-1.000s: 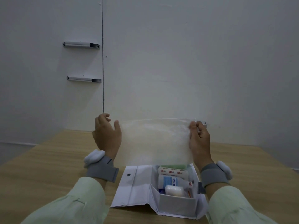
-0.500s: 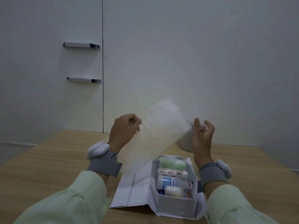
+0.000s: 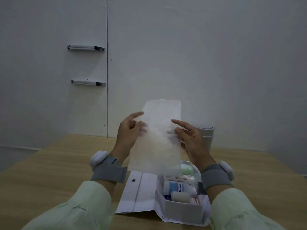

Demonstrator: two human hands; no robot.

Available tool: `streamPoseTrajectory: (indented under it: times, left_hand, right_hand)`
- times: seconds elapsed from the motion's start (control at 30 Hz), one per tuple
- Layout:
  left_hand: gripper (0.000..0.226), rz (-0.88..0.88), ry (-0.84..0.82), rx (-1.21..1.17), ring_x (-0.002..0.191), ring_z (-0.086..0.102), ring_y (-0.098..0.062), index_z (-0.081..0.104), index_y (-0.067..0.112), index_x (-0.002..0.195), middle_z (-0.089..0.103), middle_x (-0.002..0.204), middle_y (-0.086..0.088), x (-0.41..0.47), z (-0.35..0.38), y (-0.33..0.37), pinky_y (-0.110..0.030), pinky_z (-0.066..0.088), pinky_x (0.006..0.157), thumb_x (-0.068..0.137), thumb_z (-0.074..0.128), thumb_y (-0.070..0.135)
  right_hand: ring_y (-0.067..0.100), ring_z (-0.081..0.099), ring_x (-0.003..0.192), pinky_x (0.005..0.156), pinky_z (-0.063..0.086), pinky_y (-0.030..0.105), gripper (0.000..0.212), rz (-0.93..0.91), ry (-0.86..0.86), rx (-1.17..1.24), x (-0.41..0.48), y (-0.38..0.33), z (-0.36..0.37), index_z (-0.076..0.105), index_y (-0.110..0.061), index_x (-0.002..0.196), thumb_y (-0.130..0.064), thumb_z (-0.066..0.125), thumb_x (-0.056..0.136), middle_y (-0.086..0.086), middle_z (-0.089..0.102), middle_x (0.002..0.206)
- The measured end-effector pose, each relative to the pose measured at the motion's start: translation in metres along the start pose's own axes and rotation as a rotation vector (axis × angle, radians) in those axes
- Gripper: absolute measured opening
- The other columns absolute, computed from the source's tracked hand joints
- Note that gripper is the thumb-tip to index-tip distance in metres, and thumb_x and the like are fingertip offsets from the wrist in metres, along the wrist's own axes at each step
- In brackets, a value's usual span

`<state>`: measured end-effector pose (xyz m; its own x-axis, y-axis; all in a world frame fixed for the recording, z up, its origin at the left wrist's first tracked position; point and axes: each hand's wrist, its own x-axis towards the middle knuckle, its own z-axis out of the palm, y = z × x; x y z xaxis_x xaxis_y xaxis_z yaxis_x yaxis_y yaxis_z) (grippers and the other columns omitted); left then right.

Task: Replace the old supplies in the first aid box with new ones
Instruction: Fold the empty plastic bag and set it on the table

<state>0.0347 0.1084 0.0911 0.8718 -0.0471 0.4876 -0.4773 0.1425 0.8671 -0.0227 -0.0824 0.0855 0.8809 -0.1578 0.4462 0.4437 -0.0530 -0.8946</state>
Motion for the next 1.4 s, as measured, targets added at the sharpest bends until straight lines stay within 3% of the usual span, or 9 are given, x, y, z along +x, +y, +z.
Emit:
streamPoseTrajectory:
  times: [0.13, 0.3, 0.47, 0.57, 0.73, 0.87, 1.0, 1.17, 1.4]
  left_hand:
    - [0.026, 0.003, -0.082, 0.045, 0.088, 0.061, -0.019, 0.067, 0.016, 0.106, 0.069, 0.088, -0.002, 0.003, -0.005, -0.005, -0.018, 0.052, 0.077, 0.087, 0.061, 0.0]
    - [0.016, 0.076, -0.056, 0.21, 0.07, 0.057, -0.001, 0.07, 0.018, 0.092, 0.066, 0.082, 0.002, 0.007, -0.008, -0.002, -0.011, 0.049, 0.071, 0.083, 0.067, 0.005]
    - [0.017, 0.146, -0.025, 0.296, 0.082, 0.056, -0.008, 0.063, 0.027, 0.076, 0.055, 0.094, 0.003, 0.008, -0.009, 0.002, -0.015, 0.045, 0.071, 0.088, 0.063, 0.015]
    - [0.013, 0.137, -0.082, 0.219, 0.078, 0.056, -0.015, 0.059, 0.02, 0.079, 0.061, 0.084, 0.001, 0.008, -0.007, 0.003, -0.023, 0.045, 0.069, 0.091, 0.058, 0.014]
    - [0.015, 0.161, -0.032, 0.118, 0.061, 0.059, 0.005, 0.057, 0.017, 0.081, 0.059, 0.077, 0.005, 0.005, 0.002, 0.006, -0.014, 0.048, 0.057, 0.092, 0.056, 0.007]
    - [0.007, 0.047, -0.026, -0.006, 0.074, 0.068, -0.014, 0.059, 0.009, 0.096, 0.063, 0.089, -0.004, 0.003, 0.001, 0.003, -0.033, 0.059, 0.062, 0.091, 0.059, 0.014]
    - [0.042, -0.171, -0.124, 0.069, 0.087, 0.068, -0.021, 0.053, 0.012, 0.116, 0.068, 0.104, -0.007, -0.003, -0.001, -0.002, -0.031, 0.056, 0.064, 0.081, 0.071, 0.026]
    - [0.027, -0.146, -0.086, 0.03, 0.064, 0.069, -0.017, 0.06, 0.002, 0.102, 0.068, 0.088, -0.015, -0.008, 0.003, -0.011, -0.029, 0.057, 0.051, 0.078, 0.073, 0.005]
    - [0.032, -0.205, -0.212, 0.013, 0.088, 0.069, -0.028, 0.057, 0.005, 0.117, 0.069, 0.109, -0.016, -0.012, 0.0, -0.013, -0.032, 0.06, 0.066, 0.085, 0.063, 0.002]
  right_hand:
    - [0.017, 0.072, 0.089, 0.081, 0.055, 0.033, 0.035, 0.006, 0.011, 0.007, 0.002, -0.004, -0.005, 0.06, -0.025, 0.122, -0.007, 0.052, 0.093, -0.002, 0.074, 0.105]
    - [0.004, 0.071, 0.079, 0.076, 0.049, 0.025, 0.024, -0.022, 0.076, -0.08, 0.002, -0.004, -0.009, 0.069, -0.023, 0.1, -0.005, 0.063, 0.085, -0.014, 0.076, 0.087]
    - [0.017, 0.056, 0.081, 0.075, 0.049, 0.029, 0.009, -0.088, 0.189, -0.137, 0.004, -0.001, -0.01, 0.071, -0.023, 0.08, -0.014, 0.07, 0.081, 0.01, 0.065, 0.085]
    - [0.019, 0.056, 0.086, 0.081, 0.049, 0.033, 0.008, -0.073, 0.193, -0.122, 0.005, -0.002, -0.012, 0.068, -0.019, 0.087, -0.021, 0.071, 0.08, 0.012, 0.062, 0.091]
    - [0.029, 0.066, 0.101, 0.092, 0.053, 0.048, 0.056, 0.137, -0.025, -0.034, 0.004, 0.0, -0.011, 0.056, -0.018, 0.116, -0.027, 0.079, 0.066, 0.008, 0.069, 0.105]
    - [0.024, 0.072, 0.074, 0.072, 0.06, 0.038, 0.036, 0.162, -0.032, 0.034, 0.0, 0.002, -0.006, 0.057, -0.006, 0.116, -0.002, 0.067, 0.081, 0.007, 0.075, 0.087]
    - [0.022, 0.072, 0.07, 0.058, 0.06, 0.034, 0.028, 0.116, 0.083, 0.101, 0.004, 0.002, -0.008, 0.059, -0.01, 0.111, -0.004, 0.064, 0.085, 0.006, 0.075, 0.086]
    - [0.028, 0.07, 0.088, 0.068, 0.06, 0.044, 0.037, 0.185, 0.027, 0.077, 0.003, 0.002, -0.008, 0.054, -0.015, 0.117, -0.011, 0.067, 0.083, 0.004, 0.072, 0.101]
    - [0.022, 0.073, 0.08, 0.064, 0.061, 0.036, 0.035, 0.232, -0.021, 0.101, 0.0, 0.007, -0.012, 0.059, -0.006, 0.116, 0.004, 0.063, 0.082, 0.002, 0.077, 0.089]
